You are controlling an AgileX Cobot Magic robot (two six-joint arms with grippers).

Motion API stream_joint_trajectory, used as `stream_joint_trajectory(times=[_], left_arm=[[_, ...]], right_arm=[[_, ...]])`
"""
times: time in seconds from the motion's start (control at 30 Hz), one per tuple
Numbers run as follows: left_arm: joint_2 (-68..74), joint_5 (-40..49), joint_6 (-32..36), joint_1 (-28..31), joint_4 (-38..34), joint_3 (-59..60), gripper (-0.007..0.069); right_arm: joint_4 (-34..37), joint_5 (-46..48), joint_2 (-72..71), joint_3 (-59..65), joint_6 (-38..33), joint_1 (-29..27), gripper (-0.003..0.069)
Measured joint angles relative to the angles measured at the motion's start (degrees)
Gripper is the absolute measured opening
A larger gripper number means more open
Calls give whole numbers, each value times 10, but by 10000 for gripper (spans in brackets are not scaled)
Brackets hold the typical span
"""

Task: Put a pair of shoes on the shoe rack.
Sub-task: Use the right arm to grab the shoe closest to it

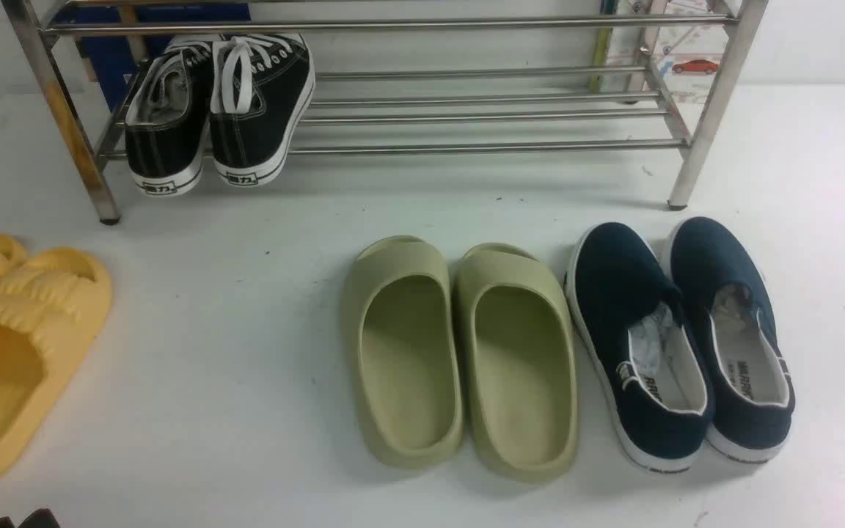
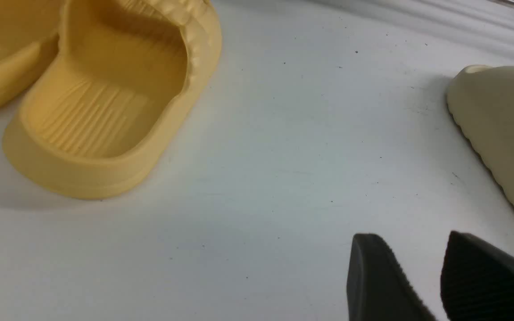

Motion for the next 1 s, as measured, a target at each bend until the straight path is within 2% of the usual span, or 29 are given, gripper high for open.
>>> stream_joint_trajectory(times=[0.63,0.7,0.83,0.87,1.0], left_arm=[[0,0,0,0,0,0,239],[0,0,0,0,0,0,239],[0,0,0,0,0,0,239],[0,0,0,0,0,0,239],[0,0,0,0,0,0,239]], right_arm=[[-7,-1,0,0,5,0,248],[19,-3,0,0,23,0,248],[120,-12,0,1,96,0,248],[187,-16,0,2,135,0,248],[329,-16,0,5,220,0,248]])
